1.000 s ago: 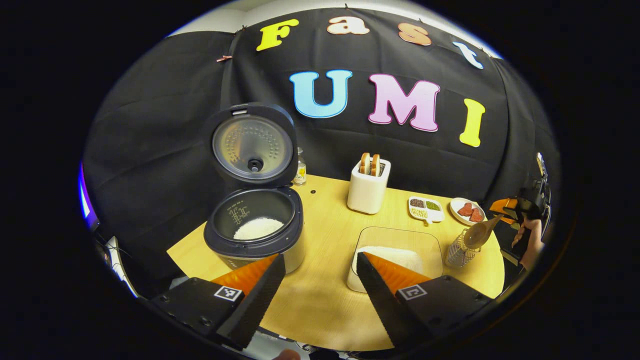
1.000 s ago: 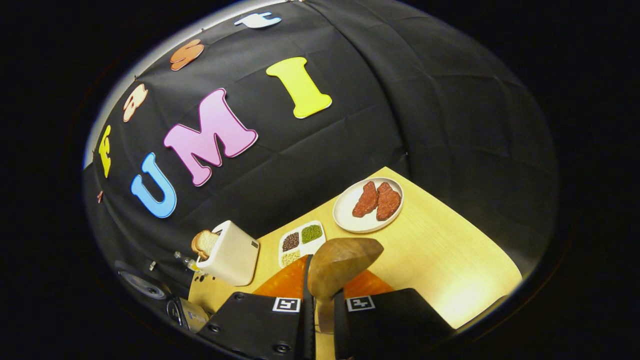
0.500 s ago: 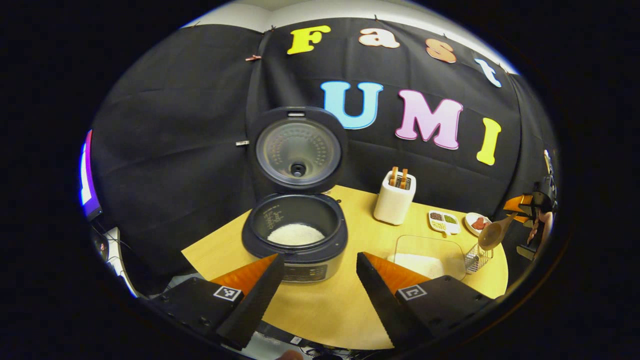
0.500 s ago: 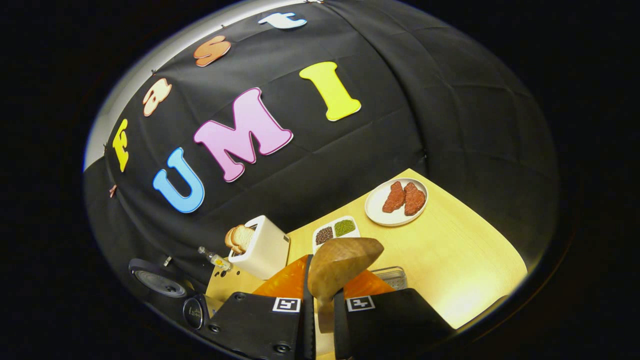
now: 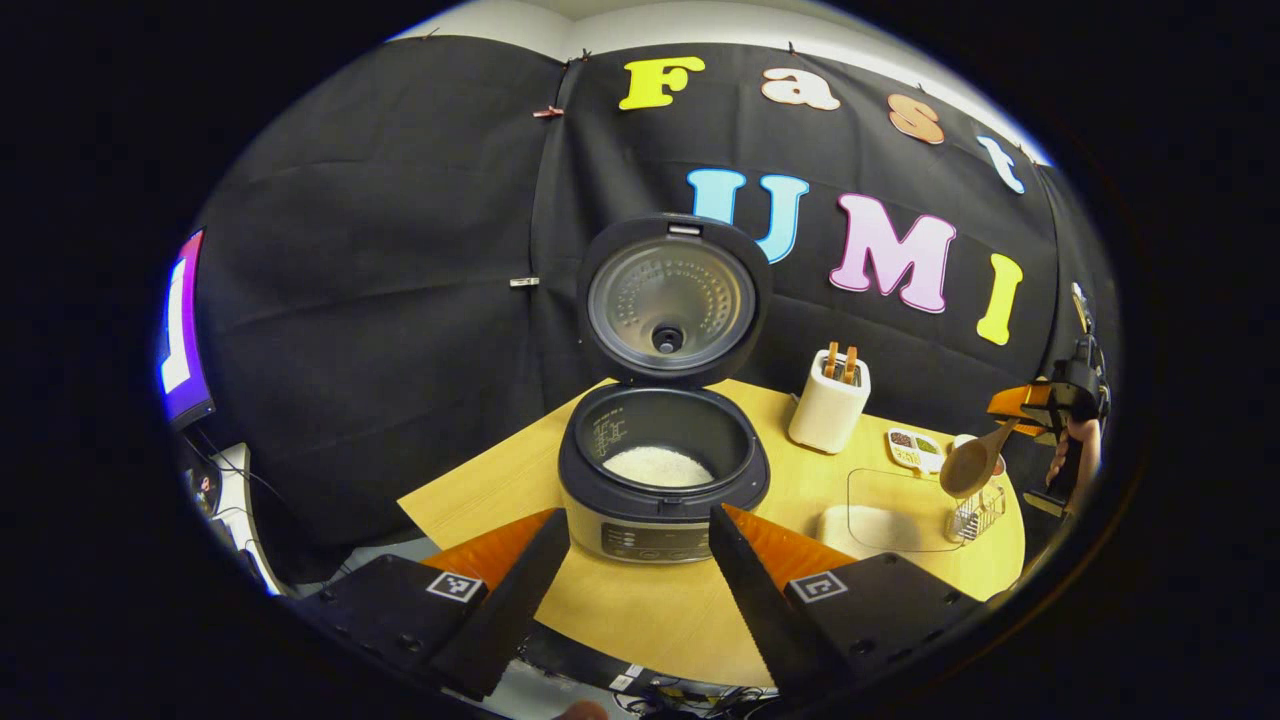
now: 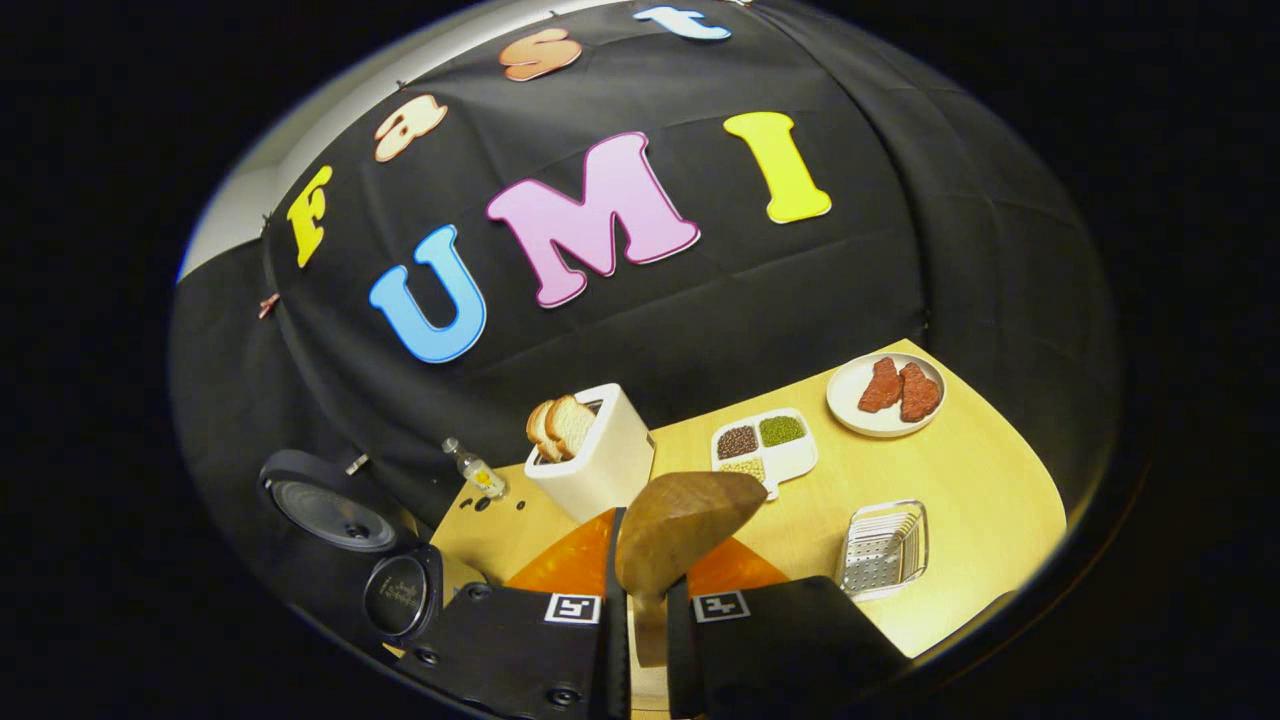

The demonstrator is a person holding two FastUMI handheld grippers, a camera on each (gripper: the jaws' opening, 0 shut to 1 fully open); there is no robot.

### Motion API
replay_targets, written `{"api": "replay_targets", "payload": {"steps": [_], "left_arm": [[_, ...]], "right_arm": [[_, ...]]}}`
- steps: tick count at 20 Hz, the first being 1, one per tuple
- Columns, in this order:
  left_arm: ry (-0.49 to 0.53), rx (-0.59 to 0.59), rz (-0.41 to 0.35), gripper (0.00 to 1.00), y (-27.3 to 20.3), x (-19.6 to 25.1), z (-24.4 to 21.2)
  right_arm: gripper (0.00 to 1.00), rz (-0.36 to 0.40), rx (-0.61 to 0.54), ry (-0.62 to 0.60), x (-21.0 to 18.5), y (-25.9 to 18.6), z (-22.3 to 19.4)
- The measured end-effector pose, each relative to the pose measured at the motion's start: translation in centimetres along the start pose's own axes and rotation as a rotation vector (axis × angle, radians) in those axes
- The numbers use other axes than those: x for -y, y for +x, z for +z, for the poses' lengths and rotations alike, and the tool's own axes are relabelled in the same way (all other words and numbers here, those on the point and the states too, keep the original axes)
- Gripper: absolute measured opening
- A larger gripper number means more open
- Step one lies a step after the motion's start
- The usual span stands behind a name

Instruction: Close the left gripper, press the button to open the rice cooker; take a wooden spoon from the chopstick holder with the right hand, scoop a spoonful of rice and pour it into the rice cooker, then put the wooden spoon back into the chopstick holder.

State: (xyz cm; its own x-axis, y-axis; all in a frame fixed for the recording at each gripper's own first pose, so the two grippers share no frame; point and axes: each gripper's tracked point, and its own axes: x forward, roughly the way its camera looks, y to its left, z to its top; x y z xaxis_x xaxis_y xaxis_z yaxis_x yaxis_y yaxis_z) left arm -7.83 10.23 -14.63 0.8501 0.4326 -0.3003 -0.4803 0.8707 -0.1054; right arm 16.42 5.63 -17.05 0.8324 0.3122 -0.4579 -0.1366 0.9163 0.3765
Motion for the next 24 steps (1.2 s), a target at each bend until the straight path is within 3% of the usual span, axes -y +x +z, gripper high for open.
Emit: {"api": "replay_targets", "payload": {"steps": [13, 19, 24], "left_arm": [[0.004, -0.158, -0.007, 0.95, 2.4, -3.4, -6.9], [0.003, -0.137, -0.014, 0.95, 3.2, -4.3, -5.6], [0.020, -0.135, -0.030, 0.95, 3.3, -4.9, -5.2]], "right_arm": [[0.19, -0.098, -0.054, -0.129, 0.6, 5.6, -9.9], [0.19, -0.103, -0.049, -0.177, -1.2, 5.8, -12.0], [0.19, -0.086, -0.098, -0.094, -2.9, 5.6, -13.8]]}}
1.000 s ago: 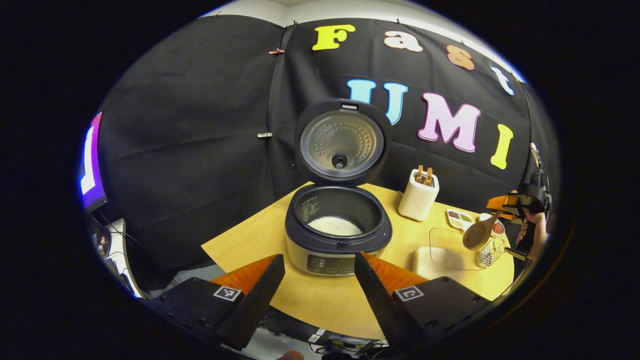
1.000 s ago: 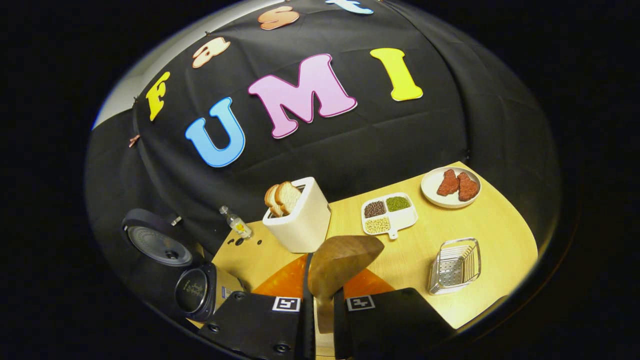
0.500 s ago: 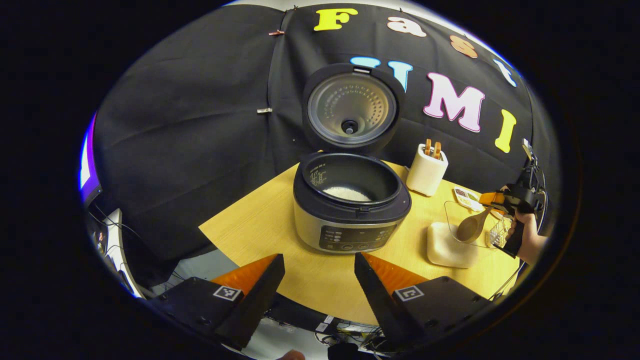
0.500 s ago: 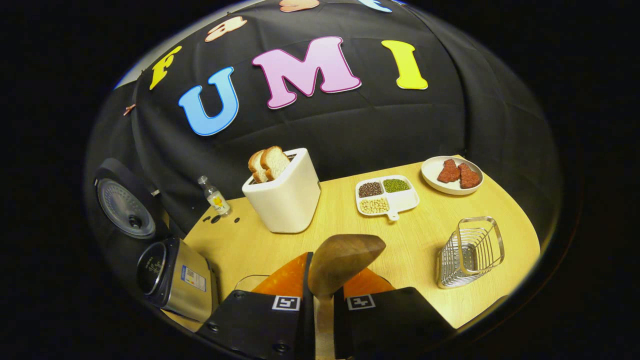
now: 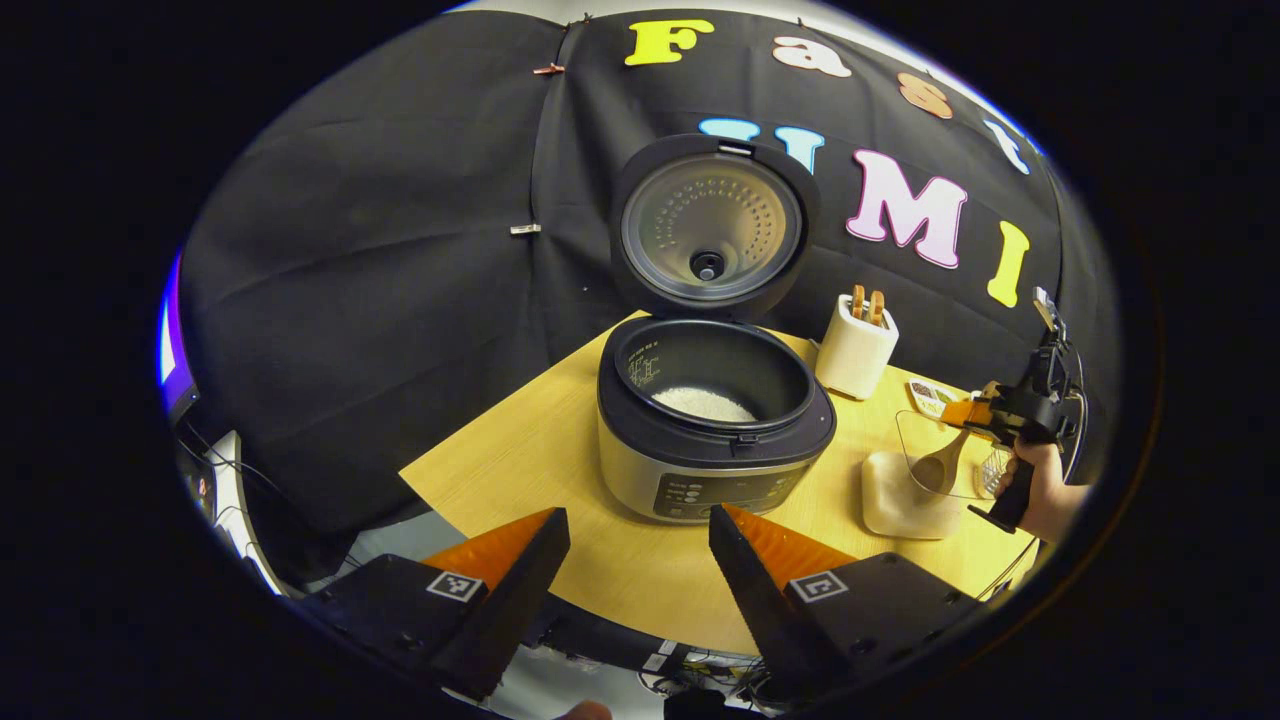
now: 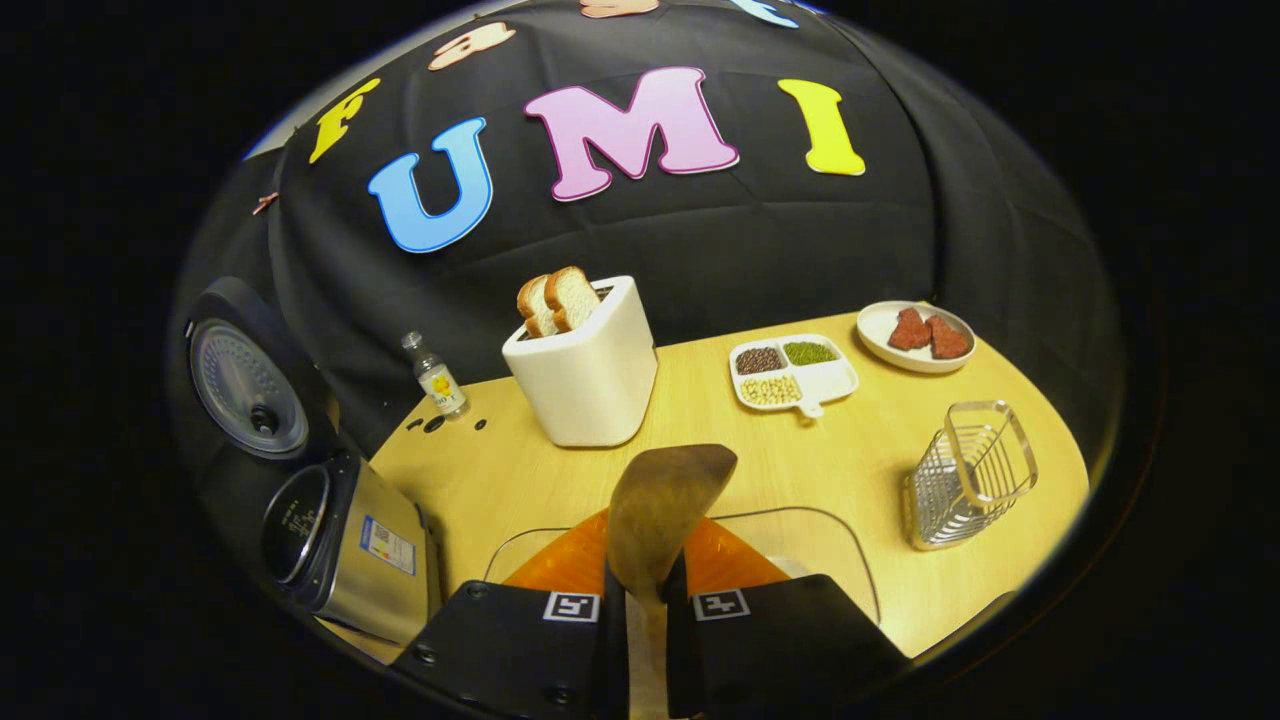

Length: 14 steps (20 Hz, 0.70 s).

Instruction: Close the left gripper, press the button to open the rice cooker; take a wooden spoon from the chopstick holder with the right hand, scoop a spoonful of rice and pour it into the rice cooker, then put the wooden spoon back into the chopstick holder.

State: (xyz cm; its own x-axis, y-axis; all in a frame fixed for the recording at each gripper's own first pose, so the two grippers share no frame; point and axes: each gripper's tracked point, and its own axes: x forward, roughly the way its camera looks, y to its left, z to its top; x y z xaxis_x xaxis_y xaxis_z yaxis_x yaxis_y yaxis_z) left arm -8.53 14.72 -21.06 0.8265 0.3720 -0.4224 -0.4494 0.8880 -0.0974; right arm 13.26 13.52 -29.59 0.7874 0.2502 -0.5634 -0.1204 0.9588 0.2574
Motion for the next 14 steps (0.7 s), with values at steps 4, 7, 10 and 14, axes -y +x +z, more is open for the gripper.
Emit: {"api": "replay_targets", "payload": {"steps": [4, 7, 10, 14], "left_arm": [[-0.016, -0.002, -0.020, 0.95, 0.0, -0.1, 0.2], [-0.009, 0.005, -0.026, 0.95, -0.2, 0.0, 0.3], [-0.001, 0.018, -0.036, 0.95, -0.6, 0.0, 0.9], [-0.008, 0.023, -0.046, 0.95, -1.0, -0.1, 1.4]], "right_arm": [[0.19, 0.045, -0.043, 0.062, -2.1, -0.9, -1.1], [0.19, 0.071, -0.086, 0.138, -3.6, -1.4, -1.6], [0.19, 0.080, -0.118, 0.209, -4.3, -1.8, -1.6], [0.19, 0.088, -0.115, 0.219, -4.3, -2.9, -0.7]]}}
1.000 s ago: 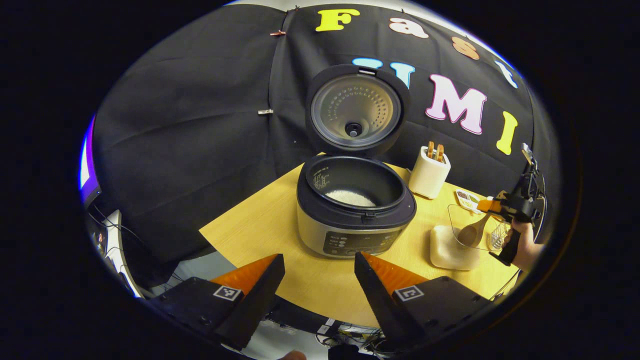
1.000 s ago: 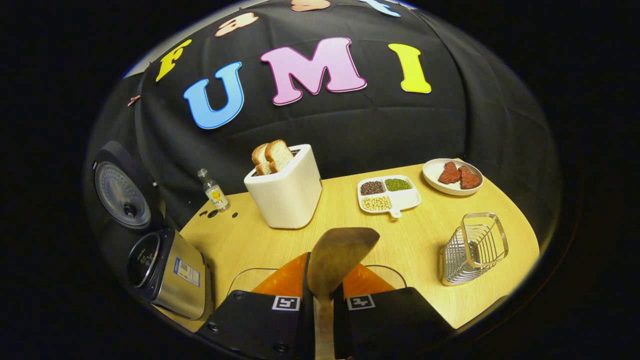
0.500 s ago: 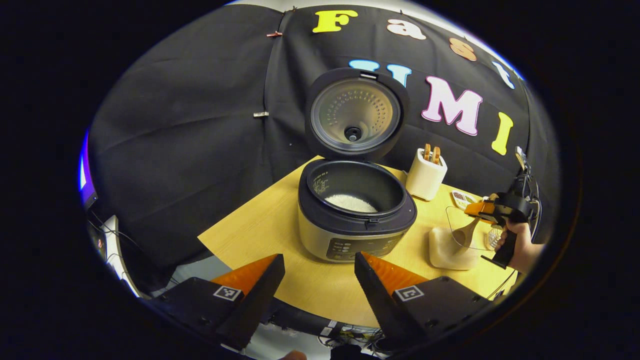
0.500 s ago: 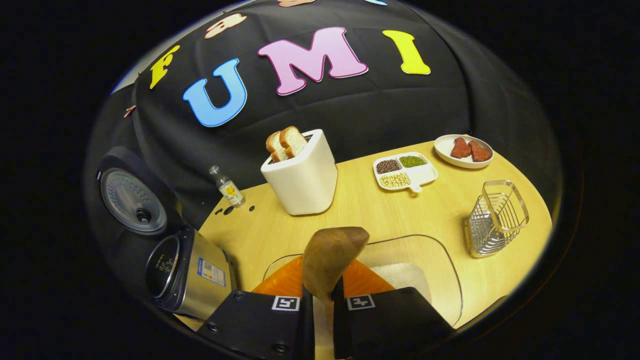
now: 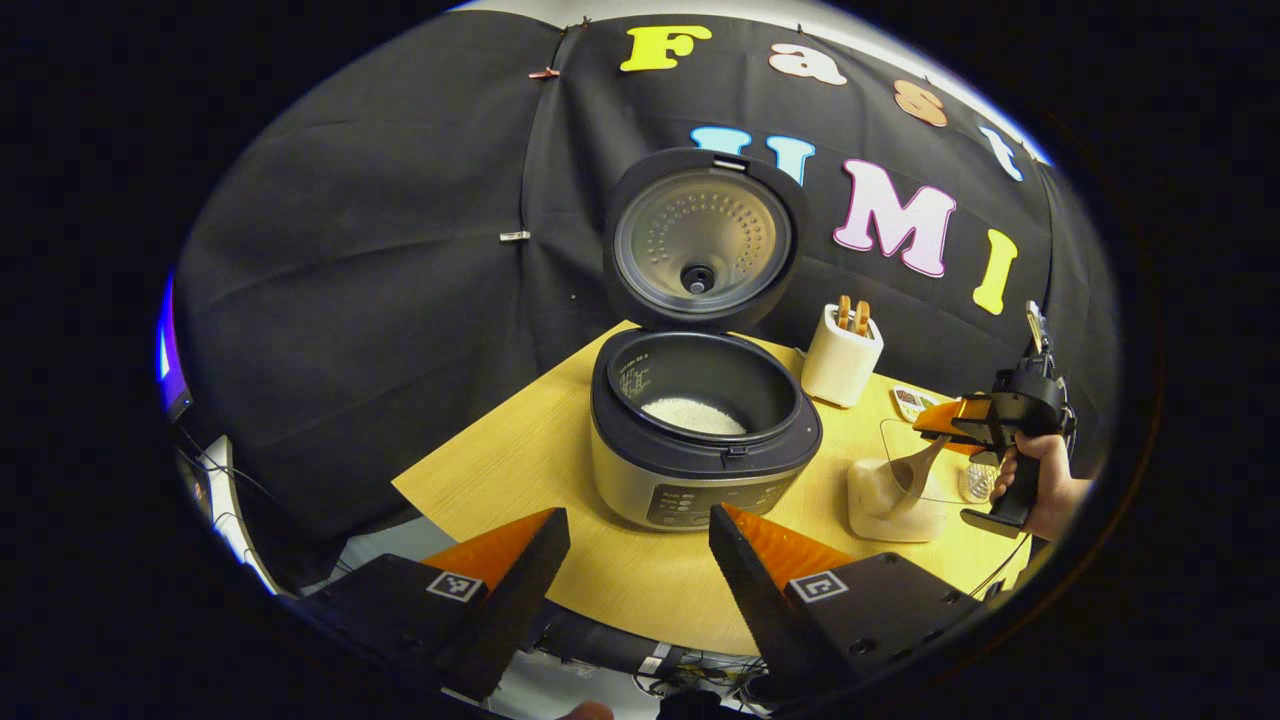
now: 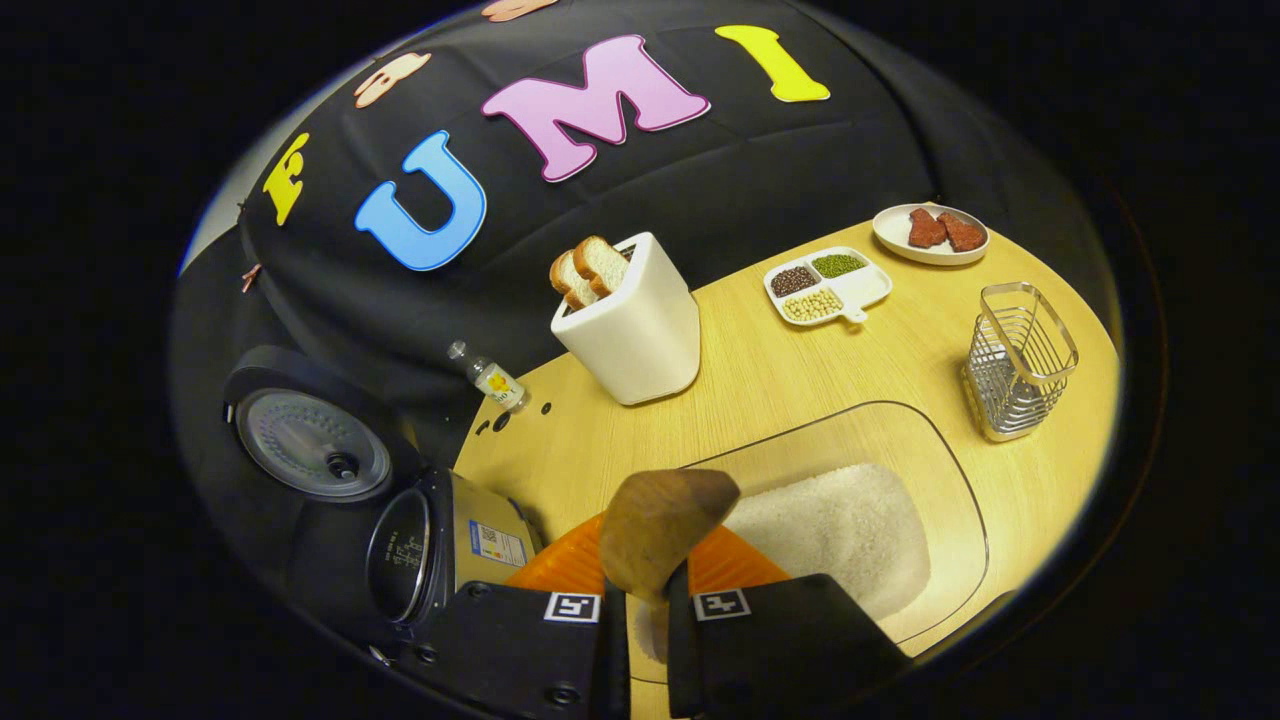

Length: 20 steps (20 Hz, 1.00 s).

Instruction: Close the left gripper, press the button to open the rice cooker; take a wooden spoon from the chopstick holder with the right hand, scoop a spoonful of rice and pour it into the rice cooker, then put the wooden spoon back into the chopstick holder.

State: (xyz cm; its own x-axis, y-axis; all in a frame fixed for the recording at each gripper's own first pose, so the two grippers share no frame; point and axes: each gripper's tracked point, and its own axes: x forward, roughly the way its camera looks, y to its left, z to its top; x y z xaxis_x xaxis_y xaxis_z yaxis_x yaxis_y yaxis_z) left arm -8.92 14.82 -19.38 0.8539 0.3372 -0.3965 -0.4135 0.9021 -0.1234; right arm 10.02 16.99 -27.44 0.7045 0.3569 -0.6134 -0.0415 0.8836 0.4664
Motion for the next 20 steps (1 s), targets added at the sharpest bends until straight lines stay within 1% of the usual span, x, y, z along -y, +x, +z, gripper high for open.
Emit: {"api": "replay_targets", "payload": {"steps": [6, 7, 8, 13, 16, 20], "left_arm": [[0.010, 0.040, 0.000, 0.95, -0.5, -0.2, 1.8], [0.015, 0.048, -0.002, 0.95, -0.6, -0.3, 1.9], [0.019, 0.053, -0.004, 0.95, -0.7, -0.3, 2.1], [0.024, 0.066, -0.020, 0.95, -0.7, 0.4, 2.7], [0.027, 0.084, -0.042, 0.95, -0.7, 1.1, 3.2], [0.012, 0.096, -0.066, 0.95, 0.2, 1.2, 3.4]], "right_arm": [[0.19, -0.066, 0.050, 0.092, 3.4, -1.7, 2.5], [0.14, -0.072, 0.060, 0.119, 4.0, -2.2, 3.1], [0.19, -0.076, 0.069, 0.148, 4.5, -2.5, 3.6], [0.19, -0.102, 0.101, 0.284, 6.7, -4.1, 5.6], [0.19, -0.094, 0.107, 0.388, 7.2, -5.1, 6.6], [0.19, -0.042, 0.102, 0.492, 6.4, -5.7, 8.1]]}}
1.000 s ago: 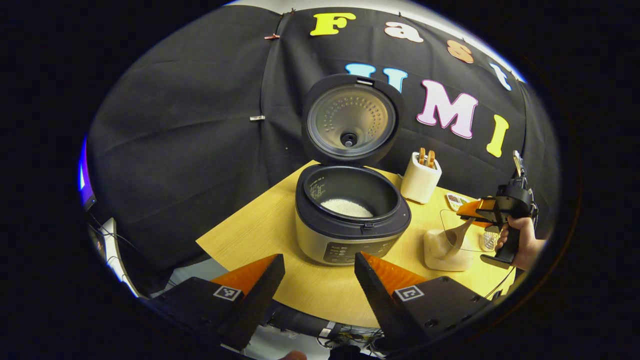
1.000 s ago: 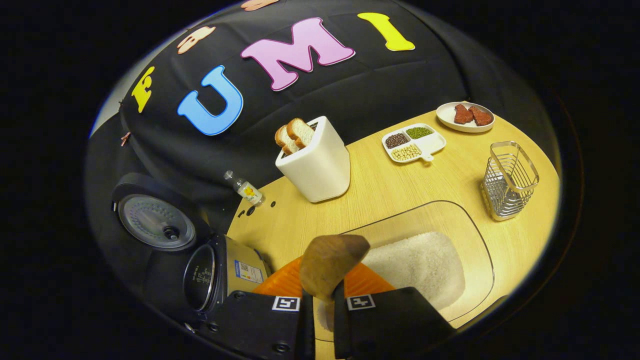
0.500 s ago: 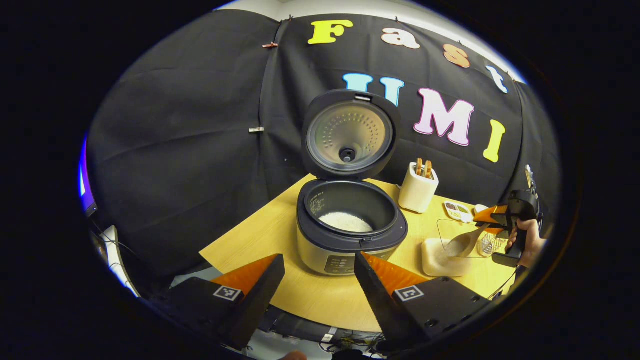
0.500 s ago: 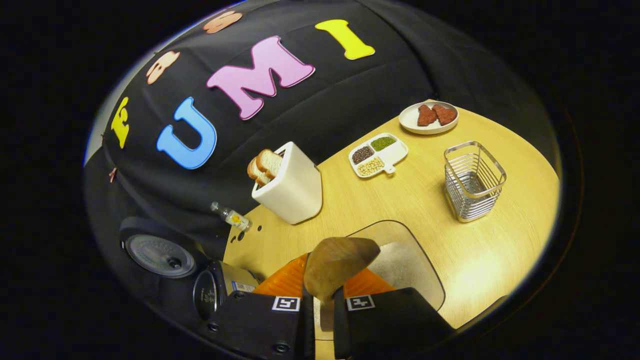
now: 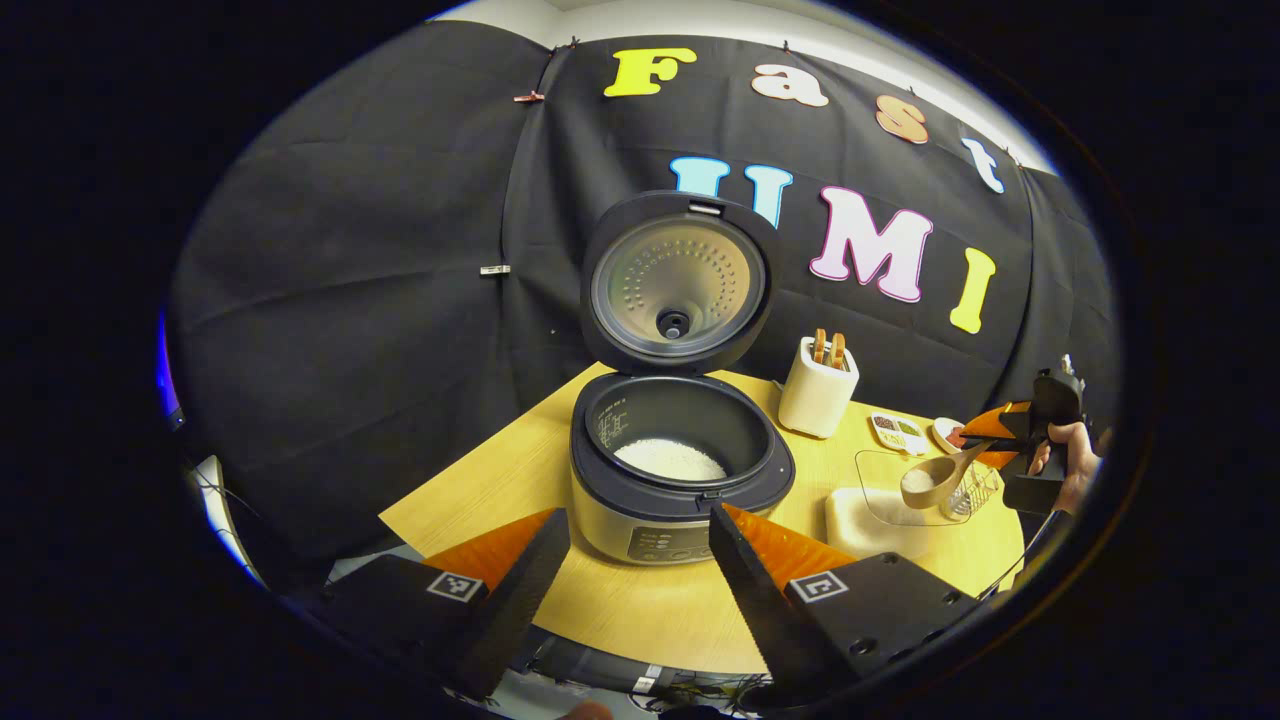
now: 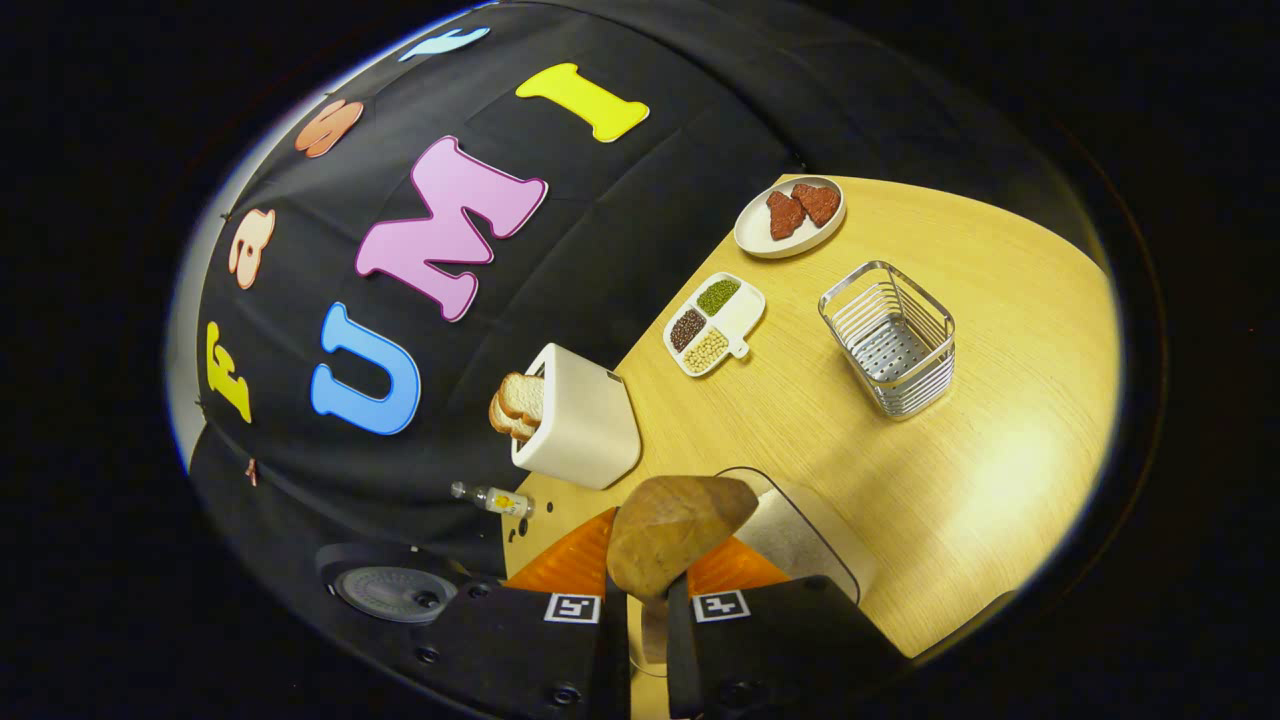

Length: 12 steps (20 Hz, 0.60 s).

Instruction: Close the left gripper, press the button to open the rice cooker; take a wooden spoon from the chopstick holder with the right hand, scoop a spoonful of rice and pour it into the rice cooker, then put the wooden spoon back into the chopstick holder.

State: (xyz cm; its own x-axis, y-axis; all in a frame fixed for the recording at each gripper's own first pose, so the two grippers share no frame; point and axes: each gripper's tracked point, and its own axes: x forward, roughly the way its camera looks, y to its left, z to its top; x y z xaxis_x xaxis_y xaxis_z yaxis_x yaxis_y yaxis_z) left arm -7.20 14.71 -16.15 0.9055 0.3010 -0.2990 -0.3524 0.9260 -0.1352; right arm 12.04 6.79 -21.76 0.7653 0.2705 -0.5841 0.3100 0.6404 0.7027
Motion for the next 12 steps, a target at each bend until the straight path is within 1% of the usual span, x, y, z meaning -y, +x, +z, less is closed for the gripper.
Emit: {"api": "replay_targets", "payload": {"steps": [2, 5, 9, 12], "left_arm": [[-0.024, 0.006, -0.013, 0.95, 0.4, 0.0, 0.0], [-0.043, 0.014, -0.008, 0.95, 0.8, -0.7, -0.1], [-0.066, 0.025, -0.002, 0.95, 0.8, -1.7, 0.1], [-0.071, 0.033, 0.012, 0.95, 0.6, -2.8, 0.4]], "right_arm": [[0.19, 0.020, -0.020, 0.037, -0.8, -0.2, 0.1], [0.19, 0.072, -0.054, 0.097, -3.3, -0.7, -0.4], [0.19, 0.153, -0.108, 0.170, -8.2, -1.0, -1.4], [0.19, 0.209, -0.146, 0.192, -12.0, -0.8, -2.9]]}}
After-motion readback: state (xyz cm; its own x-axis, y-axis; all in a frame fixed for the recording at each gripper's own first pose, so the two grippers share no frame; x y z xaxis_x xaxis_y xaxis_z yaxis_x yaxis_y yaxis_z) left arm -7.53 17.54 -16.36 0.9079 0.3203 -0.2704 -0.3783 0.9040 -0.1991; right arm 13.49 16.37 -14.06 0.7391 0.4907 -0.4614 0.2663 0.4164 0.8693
